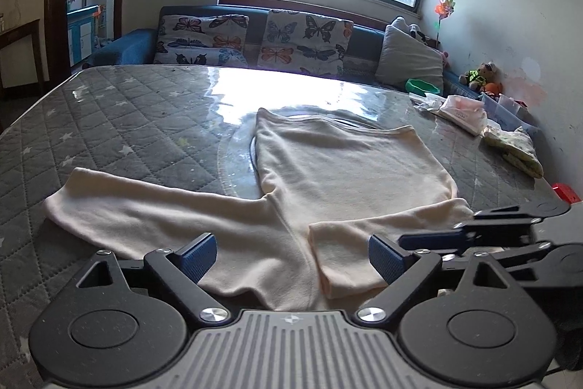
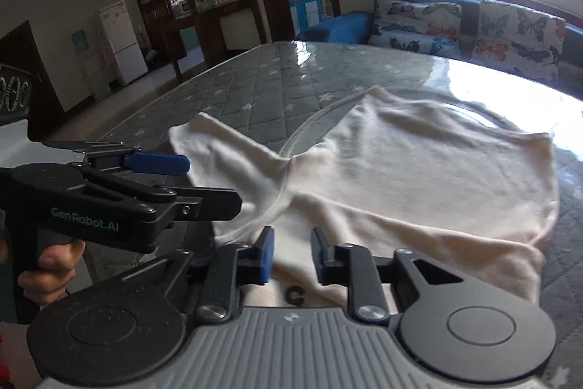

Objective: Fold clothes
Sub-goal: 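Withdraw the right gripper and move the left gripper to the other sleeve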

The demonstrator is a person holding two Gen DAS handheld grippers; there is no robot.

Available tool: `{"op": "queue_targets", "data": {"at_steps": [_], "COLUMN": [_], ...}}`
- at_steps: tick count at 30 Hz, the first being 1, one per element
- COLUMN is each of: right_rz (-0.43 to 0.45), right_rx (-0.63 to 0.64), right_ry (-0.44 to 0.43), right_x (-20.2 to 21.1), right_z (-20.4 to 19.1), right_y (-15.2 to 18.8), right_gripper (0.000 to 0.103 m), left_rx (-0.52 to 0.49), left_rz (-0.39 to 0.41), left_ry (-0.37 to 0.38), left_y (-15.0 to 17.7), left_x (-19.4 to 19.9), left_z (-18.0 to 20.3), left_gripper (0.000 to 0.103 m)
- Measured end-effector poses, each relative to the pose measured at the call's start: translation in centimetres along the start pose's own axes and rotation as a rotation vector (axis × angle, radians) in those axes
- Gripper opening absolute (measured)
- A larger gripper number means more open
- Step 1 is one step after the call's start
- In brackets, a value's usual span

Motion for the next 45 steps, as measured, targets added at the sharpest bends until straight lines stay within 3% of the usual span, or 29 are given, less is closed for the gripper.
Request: {"op": "queue_targets", "data": {"at_steps": [7,15,21,28,39,41,43,45], "right_rz": [-0.016,-0.050,-0.025,0.015,-0.017,-0.011,-0.012,-0.022], "right_rx": [-0.068,-0.164,-0.140,-0.149,-0.162,-0.156,-0.151,-0.147], "right_ry": [0.120,0.173,0.190,0.208,0.245,0.245,0.246,0.249], "right_x": [2.0,2.0,3.1,2.5,0.8,1.0,1.0,0.6], "right_z": [5.3,9.6,9.3,9.9,10.9,10.6,10.4,10.3], "right_y": [1.9,5.0,4.2,2.0,2.6,2.5,2.5,2.7], "right_gripper": [0.025,0.025,0.024,0.024,0.025,0.027,0.037,0.038], "left_rx": [-0.041,-0.092,-0.107,-0.131,-0.145,-0.141,-0.131,-0.119], "left_rz": [-0.031,-0.061,-0.067,-0.067,-0.126,-0.134,-0.135,-0.134], "left_ry": [0.016,0.023,0.029,0.033,0.033,0.031,0.029,0.028], "left_y": [-0.3,-0.5,-0.8,-1.3,-1.0,-0.9,-0.8,-0.8], "left_x": [-1.3,-2.7,-3.2,-4.1,-6.8,-7.0,-7.1,-6.9], "left_z": [2.3,4.7,5.4,6.5,7.1,7.0,6.7,6.3], "left_gripper": [0.092,0.091,0.090,0.081,0.077,0.077,0.078,0.079]}}
Point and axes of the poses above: each gripper's, at about its wrist camera, not at the fingertips, and x roughly against the way its jaws point, z to its right, y to its underside, the point moved 7 cm from there along -x, roughly the way its jaws point, and after that the axes turned 14 degrees about -z, right-handed, at the moved point
